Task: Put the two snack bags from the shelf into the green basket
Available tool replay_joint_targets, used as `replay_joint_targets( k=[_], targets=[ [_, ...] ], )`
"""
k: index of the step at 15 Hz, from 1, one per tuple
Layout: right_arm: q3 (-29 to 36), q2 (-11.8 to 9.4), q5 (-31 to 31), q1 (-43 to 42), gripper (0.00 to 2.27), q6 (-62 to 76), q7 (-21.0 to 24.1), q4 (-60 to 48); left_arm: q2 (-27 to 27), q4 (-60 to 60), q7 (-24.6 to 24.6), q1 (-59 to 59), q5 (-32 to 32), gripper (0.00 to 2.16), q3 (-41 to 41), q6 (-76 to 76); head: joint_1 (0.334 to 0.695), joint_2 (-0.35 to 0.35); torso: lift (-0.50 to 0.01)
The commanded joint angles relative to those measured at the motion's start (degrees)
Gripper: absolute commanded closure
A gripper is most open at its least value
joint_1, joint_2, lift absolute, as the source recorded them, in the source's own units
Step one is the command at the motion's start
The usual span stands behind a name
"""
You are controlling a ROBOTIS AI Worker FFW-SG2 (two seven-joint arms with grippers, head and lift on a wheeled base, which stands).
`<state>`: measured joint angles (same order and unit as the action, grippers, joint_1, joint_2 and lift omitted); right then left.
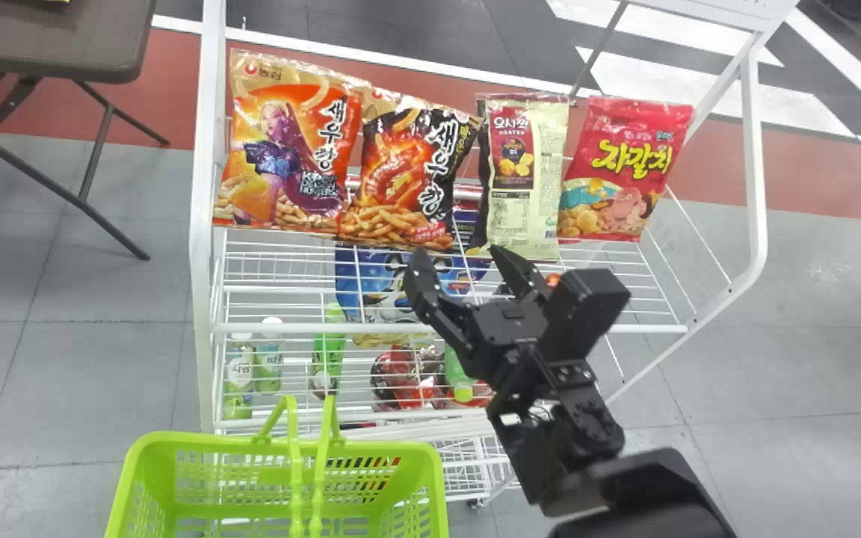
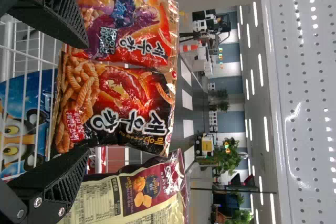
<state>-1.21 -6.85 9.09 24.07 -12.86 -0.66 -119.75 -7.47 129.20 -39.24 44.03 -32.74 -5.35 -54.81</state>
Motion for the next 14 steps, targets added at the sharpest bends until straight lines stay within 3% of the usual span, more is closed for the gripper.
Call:
replay_joint_targets(
  k=[1,8,14],
  targets=[
    [-1.33,0.00,-0.12,-5.35,0.12,0.94,0.57,6.37,0.00,-0.44,0.04,0.00,0.48,1.90,-0.36,0.00,0.695,-0.350,-0.012],
    [-3.53,0.17,-2.23,-19.94,0.12,5.34,1.36,21.66,0.00,-0.44,0.83,-0.61,2.42,1.90,-1.77,-0.18,0.695,-0.350,-0.012],
    [-3.44,0.17,-2.14,-26.62,0.12,5.34,1.45,29.83,0.00,-0.79,1.01,-1.76,2.51,1.90,-1.77,-0.53,0.695,-0.346,-0.012]
  ],
)
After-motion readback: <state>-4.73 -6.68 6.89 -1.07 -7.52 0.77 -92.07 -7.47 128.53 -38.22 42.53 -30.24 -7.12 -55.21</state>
